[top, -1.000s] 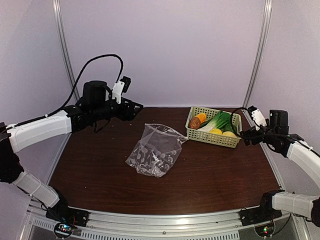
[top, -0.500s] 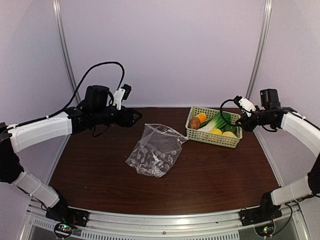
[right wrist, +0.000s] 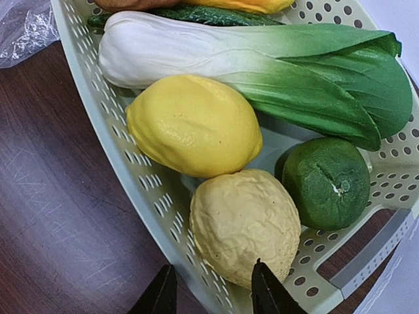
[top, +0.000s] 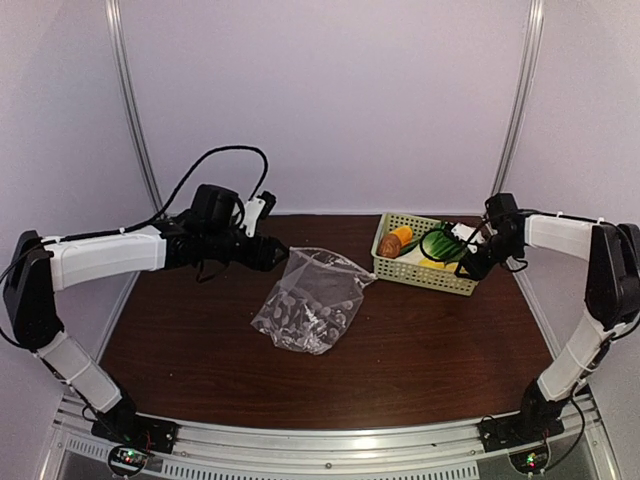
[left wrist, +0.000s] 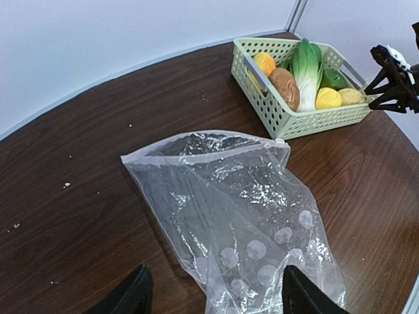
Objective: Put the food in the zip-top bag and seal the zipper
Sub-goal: Adjust the bin at the center of the board.
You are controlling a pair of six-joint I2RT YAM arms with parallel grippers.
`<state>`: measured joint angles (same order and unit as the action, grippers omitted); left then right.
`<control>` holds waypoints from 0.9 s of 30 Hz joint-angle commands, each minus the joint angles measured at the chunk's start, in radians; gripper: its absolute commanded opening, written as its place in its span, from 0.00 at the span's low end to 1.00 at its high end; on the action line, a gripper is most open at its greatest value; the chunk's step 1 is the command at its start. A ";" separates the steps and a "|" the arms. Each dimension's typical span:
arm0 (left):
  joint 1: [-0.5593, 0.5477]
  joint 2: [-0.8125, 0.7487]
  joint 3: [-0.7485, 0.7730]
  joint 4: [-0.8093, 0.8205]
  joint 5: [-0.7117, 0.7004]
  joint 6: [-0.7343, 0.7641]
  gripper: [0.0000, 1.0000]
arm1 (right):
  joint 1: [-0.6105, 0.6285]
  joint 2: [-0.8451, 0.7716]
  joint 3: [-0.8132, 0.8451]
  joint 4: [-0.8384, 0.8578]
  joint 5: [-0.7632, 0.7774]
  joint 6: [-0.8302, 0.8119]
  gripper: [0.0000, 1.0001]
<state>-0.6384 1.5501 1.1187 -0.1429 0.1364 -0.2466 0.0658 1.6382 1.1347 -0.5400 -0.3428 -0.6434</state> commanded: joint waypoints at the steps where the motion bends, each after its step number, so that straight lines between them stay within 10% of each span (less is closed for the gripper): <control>1: 0.014 0.000 0.045 -0.032 0.013 0.015 0.69 | 0.006 0.010 0.006 -0.027 -0.009 -0.022 0.37; 11: 0.014 -0.101 0.019 -0.016 0.026 0.000 0.69 | 0.006 0.001 -0.079 -0.042 -0.001 -0.048 0.21; 27: 0.016 -0.108 0.015 -0.022 -0.046 0.046 0.69 | 0.142 -0.179 -0.210 -0.109 -0.231 0.055 0.27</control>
<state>-0.6292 1.4528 1.1206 -0.1848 0.0895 -0.2146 0.1890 1.4460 0.9077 -0.5987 -0.4610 -0.6262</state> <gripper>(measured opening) 0.692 0.264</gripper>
